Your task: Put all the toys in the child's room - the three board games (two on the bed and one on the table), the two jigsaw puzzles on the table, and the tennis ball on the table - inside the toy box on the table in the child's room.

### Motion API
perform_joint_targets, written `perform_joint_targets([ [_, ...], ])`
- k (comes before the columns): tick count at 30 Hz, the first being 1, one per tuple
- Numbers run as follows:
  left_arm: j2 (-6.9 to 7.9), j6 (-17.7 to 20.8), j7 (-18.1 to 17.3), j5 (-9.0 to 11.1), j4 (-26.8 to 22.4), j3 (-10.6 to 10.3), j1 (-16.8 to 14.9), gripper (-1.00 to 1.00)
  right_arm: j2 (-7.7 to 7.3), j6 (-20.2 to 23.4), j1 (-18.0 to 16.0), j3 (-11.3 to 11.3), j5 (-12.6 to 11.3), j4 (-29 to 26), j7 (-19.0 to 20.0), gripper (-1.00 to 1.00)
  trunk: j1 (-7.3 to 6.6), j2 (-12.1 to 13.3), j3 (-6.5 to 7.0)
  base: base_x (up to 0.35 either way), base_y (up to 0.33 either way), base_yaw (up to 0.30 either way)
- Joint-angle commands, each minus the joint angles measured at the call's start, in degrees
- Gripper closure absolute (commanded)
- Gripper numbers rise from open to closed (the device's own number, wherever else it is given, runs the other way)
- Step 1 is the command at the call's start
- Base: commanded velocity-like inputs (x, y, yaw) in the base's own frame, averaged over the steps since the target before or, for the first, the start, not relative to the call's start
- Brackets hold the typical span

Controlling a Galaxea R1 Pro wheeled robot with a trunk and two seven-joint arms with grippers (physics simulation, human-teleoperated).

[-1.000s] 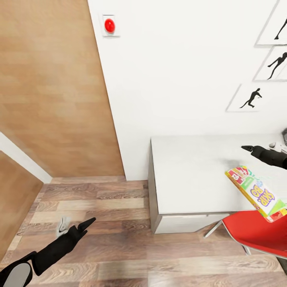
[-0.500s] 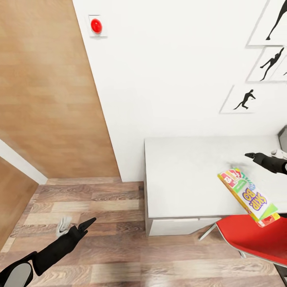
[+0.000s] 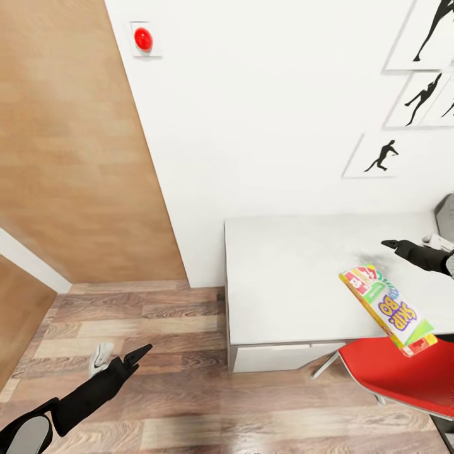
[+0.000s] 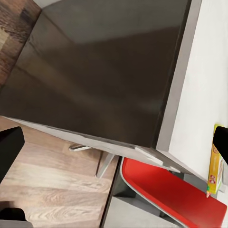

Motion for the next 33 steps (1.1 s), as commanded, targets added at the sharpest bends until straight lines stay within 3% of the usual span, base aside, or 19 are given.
perform_joint_targets([
  [1, -0.01, 0.3, -0.2, -0.1, 0.0, 0.1, 0.0, -1.00, 0.03, 0.4, -0.1, -0.3, 0.0, 0.0, 0.2, -1.00, 0.02, -0.1, -0.11, 0.002, -0.005, -0.135],
  [10, -0.01, 0.3, -0.2, -0.1, 0.0, 0.1, 0.0, -1.00, 0.21, -0.1, -0.2, 1.7, 0.1, 2.0, 0.7, -1.00, 0.02, -0.1, -0.52, 0.001, -0.003, -0.171],
  [29, -0.01, 0.3, -0.2, -0.1, 0.0, 0.1, 0.0, -1.00, -0.45, -0.6, -0.5, 2.1, 0.0, 6.1, -0.5, -1.00, 0.02, -0.1, -0.87, 0.000, -0.001, -0.065],
  [33, 1.29, 1.2, -1.1, 0.9, -0.3, 0.6, 1.3, -1.00, -1.75, -0.5, -1.8, 3.4, 1.4, 7.4, -1.8, -1.00, 0.02, -0.1, -0.87, 0.000, 0.000, 0.000],
])
